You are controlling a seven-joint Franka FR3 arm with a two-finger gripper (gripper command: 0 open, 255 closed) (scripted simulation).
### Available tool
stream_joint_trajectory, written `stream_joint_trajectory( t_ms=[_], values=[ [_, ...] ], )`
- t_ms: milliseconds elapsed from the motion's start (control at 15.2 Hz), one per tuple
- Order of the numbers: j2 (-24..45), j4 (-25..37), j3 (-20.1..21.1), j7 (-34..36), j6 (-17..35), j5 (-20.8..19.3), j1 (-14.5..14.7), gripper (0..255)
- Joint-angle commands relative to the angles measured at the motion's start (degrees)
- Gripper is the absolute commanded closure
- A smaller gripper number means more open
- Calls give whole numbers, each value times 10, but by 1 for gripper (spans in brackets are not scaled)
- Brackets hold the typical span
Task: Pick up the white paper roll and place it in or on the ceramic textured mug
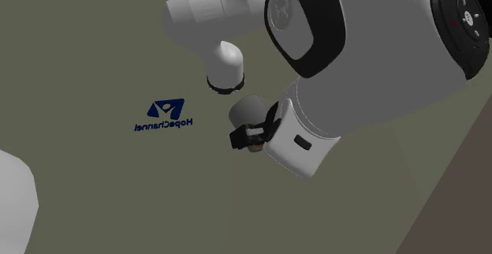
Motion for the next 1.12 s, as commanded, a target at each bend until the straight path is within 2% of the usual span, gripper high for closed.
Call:
stream_joint_trajectory(
  t_ms=[0, 264, 792, 858, 1056],
  values=[
    [7, -13, -2, 1, 19, -5, -3, 0],
    [12, -37, -4, 3, 49, -10, -6, 0],
    [12, -37, -4, 3, 49, -10, -6, 0],
    [12, -37, -4, 3, 49, -10, -6, 255],
    [12, -37, -4, 3, 49, -10, -6, 255]
  ],
)
